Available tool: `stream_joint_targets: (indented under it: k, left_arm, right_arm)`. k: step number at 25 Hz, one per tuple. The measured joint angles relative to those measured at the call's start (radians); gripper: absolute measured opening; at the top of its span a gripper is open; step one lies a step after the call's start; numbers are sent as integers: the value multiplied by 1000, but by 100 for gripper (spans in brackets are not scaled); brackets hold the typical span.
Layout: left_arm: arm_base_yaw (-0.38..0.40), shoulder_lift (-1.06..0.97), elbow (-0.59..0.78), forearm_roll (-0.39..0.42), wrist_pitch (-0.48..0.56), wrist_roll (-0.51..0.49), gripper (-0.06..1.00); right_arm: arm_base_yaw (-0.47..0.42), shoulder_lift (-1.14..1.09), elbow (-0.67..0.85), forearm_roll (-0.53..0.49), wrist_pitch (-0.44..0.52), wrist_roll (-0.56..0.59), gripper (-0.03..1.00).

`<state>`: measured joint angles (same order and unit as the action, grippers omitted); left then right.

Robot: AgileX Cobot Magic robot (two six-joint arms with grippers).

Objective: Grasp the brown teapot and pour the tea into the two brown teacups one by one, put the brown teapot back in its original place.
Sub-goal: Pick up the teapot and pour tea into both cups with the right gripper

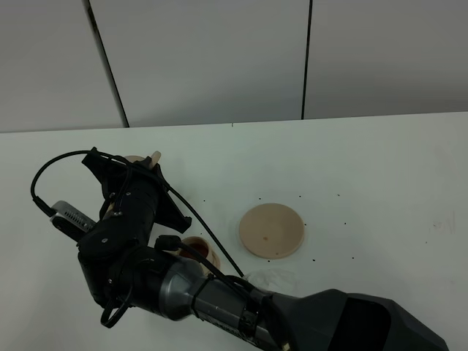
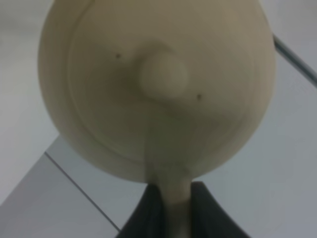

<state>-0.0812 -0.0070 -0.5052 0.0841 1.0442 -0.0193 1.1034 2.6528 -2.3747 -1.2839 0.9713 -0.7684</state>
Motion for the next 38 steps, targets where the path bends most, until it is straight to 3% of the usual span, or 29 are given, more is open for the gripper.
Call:
stream_joint_targets:
  k: [38]
  left_arm:
    - [0, 0, 0, 0, 0, -1, 28]
  right_arm:
    - [0, 0, 10, -43, 10, 0, 9]
